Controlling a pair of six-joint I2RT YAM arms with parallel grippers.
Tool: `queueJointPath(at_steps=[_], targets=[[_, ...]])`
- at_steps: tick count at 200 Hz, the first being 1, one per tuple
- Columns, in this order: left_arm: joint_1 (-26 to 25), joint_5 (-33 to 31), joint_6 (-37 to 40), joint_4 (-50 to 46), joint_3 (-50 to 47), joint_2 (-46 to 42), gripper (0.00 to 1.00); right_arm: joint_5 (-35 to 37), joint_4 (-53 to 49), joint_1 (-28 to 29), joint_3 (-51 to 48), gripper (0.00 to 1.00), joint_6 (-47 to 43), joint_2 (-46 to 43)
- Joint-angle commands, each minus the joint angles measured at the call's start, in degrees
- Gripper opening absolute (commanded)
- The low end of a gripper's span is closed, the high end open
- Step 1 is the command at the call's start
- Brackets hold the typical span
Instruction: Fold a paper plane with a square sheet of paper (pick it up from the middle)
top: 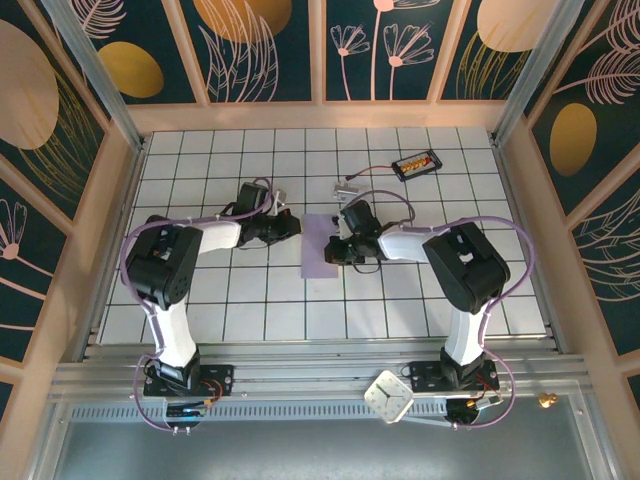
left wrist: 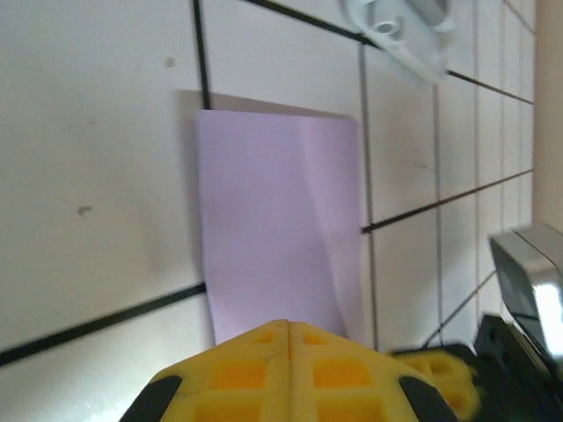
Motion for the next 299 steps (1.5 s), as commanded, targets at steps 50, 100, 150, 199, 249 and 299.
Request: queueJointPath(at_steps=[50,100,150,199,249,299], targets=[[0.20,-1.53,0.45,0.41,7.02,4.07,0.02,-7.51,8.19,3.28,-1.10,0.01,5.73,-2.36],[0.16,0.10,2.45,-2.58,14.38,11.39,0.01,-7.07,11.51,5.05,-1.12,0.00,8.98,3.20],[0.16,-0.54,4.60,-5.21,18.31,16.87,0.00,-4.71,9.11,4.88,-4.70,0.00,8.80,4.59],[0.51,-3.51,7.27,-8.24,19.65,18.96,0.00,-3.99,8.17,4.92,-6.70,0.00,8.88,4.31],[2.17,-3.78,7.45,-6.21,17.58,19.94,0.00,-3.44,6.84,5.05,-7.25,0.00,8.44,3.65],[3.73,-1.82,6.92,-1.59,14.73,19.96,0.00,-2.89,5.95,5.17,-7.34,0.00,8.13,3.60]])
